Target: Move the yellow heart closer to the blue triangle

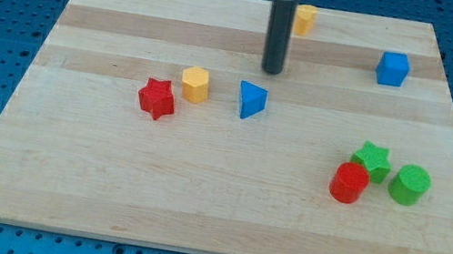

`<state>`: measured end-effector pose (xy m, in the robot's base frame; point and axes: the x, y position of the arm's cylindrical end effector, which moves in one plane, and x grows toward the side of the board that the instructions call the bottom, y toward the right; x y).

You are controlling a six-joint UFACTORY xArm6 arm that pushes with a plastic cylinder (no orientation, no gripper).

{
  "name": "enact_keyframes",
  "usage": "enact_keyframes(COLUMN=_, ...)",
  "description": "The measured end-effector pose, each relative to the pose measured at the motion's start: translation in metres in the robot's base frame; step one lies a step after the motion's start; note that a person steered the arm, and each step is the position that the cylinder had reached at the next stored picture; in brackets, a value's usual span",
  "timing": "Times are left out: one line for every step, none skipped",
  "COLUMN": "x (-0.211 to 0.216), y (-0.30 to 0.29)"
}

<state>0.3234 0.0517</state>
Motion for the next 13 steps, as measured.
enact_keyframes(x=-0.024, y=0.109)
enact_keyframes(x=-0.09, y=0.126)
enact_keyframes(x=-0.127, y=0.118)
enact_keyframes(x=-0.128, y=0.062)
enact_keyframes(x=-0.063, y=0.021)
enact_keyframes(x=-0.026, y=0.017)
enact_keyframes(x=-0.026, y=0.017)
enact_keyframes(x=-0.026, y=0.017)
enact_keyframes(x=-0.06, y=0.037)
enact_keyframes(x=-0.066, y=0.007)
enact_keyframes(x=-0.039, y=-0.086)
enact_keyframes(x=-0.015, y=-0.127)
enact_keyframes(x=-0.021, y=-0.167)
